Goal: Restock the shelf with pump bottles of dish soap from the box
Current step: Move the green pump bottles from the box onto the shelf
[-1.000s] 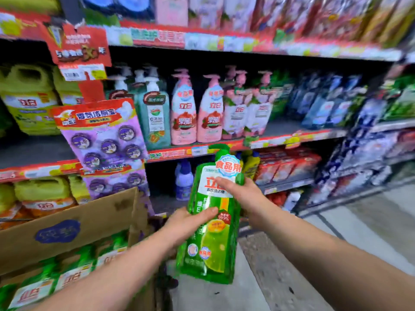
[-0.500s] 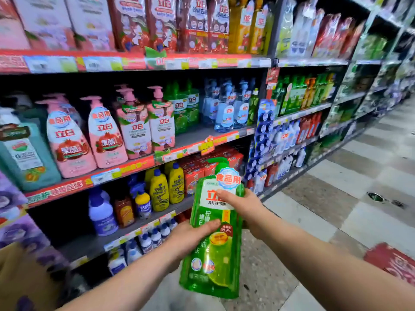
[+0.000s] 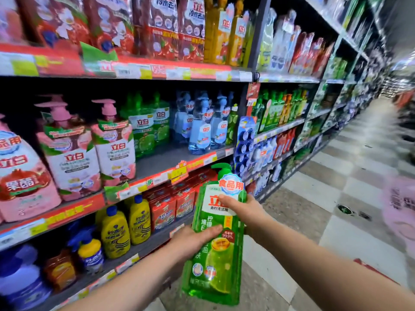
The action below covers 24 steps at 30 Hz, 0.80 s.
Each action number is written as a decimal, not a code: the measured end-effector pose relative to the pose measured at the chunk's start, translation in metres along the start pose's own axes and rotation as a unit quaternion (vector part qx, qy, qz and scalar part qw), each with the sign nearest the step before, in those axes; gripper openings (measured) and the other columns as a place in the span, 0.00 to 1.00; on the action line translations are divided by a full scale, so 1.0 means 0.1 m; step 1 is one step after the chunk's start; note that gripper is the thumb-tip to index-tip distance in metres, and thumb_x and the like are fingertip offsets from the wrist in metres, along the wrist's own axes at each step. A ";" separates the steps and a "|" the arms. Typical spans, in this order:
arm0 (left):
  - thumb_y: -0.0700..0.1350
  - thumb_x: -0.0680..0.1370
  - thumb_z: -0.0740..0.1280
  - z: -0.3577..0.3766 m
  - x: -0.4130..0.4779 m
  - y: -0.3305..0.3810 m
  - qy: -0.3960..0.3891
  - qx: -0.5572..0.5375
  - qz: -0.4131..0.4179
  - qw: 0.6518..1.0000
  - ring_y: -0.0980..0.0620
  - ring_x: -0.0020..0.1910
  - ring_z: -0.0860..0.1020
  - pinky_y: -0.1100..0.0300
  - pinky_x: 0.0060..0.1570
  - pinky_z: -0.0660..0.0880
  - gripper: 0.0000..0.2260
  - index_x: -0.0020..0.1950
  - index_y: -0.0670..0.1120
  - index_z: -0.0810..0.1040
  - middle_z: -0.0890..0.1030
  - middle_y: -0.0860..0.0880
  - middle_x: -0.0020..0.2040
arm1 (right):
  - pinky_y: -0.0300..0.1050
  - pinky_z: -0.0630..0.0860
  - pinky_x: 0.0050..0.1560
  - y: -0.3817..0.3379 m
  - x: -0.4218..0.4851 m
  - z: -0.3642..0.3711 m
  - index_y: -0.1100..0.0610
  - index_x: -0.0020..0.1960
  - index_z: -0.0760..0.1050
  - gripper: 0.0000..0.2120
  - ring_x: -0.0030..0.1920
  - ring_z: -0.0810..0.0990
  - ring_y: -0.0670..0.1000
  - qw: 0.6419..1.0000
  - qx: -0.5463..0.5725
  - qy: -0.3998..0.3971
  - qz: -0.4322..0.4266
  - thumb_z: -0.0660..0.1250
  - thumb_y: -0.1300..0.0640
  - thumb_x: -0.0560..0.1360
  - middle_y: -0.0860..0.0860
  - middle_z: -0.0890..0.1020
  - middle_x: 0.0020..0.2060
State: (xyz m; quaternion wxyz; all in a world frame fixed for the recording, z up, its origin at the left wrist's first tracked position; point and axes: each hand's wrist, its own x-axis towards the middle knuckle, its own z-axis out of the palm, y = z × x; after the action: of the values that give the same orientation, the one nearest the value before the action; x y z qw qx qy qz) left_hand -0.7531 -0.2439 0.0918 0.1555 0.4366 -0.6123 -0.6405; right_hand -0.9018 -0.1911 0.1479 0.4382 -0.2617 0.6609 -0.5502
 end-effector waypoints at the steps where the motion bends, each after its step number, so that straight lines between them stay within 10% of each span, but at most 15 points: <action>1: 0.65 0.60 0.73 -0.10 0.16 0.08 0.007 0.011 0.006 1.000 0.56 0.42 0.82 0.64 0.47 0.77 0.23 0.47 0.51 0.80 0.83 0.55 0.43 | 0.46 0.82 0.38 -0.08 0.17 0.05 0.60 0.58 0.73 0.22 0.41 0.85 0.53 1.000 0.002 0.002 0.000 0.76 0.56 0.68 0.57 0.85 0.48; 6: 0.60 0.64 0.76 -0.47 0.73 0.37 0.009 -0.022 0.036 0.999 0.49 0.48 0.83 0.51 0.56 0.77 0.21 0.52 0.51 0.81 0.85 0.49 0.49 | 0.39 0.78 0.29 -0.36 0.87 0.29 0.60 0.60 0.72 0.25 0.39 0.85 0.51 1.000 0.004 -0.007 -0.011 0.76 0.54 0.68 0.57 0.84 0.50; 11: 0.61 0.62 0.74 -0.78 1.12 0.47 0.058 -0.012 0.025 0.998 0.57 0.41 0.83 0.64 0.41 0.79 0.22 0.51 0.52 0.82 0.85 0.55 0.43 | 0.51 0.82 0.46 -0.49 1.48 0.57 0.61 0.64 0.69 0.30 0.51 0.83 0.57 0.999 -0.009 -0.033 -0.017 0.75 0.52 0.68 0.58 0.82 0.55; 17: 0.60 0.66 0.74 -1.12 1.56 0.72 0.158 -0.013 0.027 0.987 0.48 0.49 0.83 0.51 0.57 0.77 0.16 0.47 0.52 0.81 0.85 0.48 0.50 | 0.56 0.79 0.56 -0.84 2.22 0.92 0.59 0.59 0.73 0.20 0.52 0.83 0.57 0.990 -0.003 -0.135 -0.049 0.74 0.56 0.70 0.58 0.83 0.54; 24: 0.59 0.66 0.75 -1.36 2.20 1.24 0.279 -0.023 0.053 0.958 0.52 0.49 0.82 0.54 0.56 0.77 0.14 0.47 0.55 0.80 0.83 0.51 0.50 | 0.39 0.80 0.39 -1.50 3.10 1.17 0.59 0.62 0.67 0.25 0.44 0.83 0.48 0.963 -0.052 -0.235 -0.119 0.74 0.56 0.69 0.55 0.82 0.53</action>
State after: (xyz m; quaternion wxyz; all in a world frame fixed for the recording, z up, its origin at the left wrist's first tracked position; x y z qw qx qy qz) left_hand -0.8180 -0.5182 0.1428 0.3642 0.5614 -0.5518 -0.4977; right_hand -0.9694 -0.5447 0.2000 0.4982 -0.4827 0.5310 -0.4866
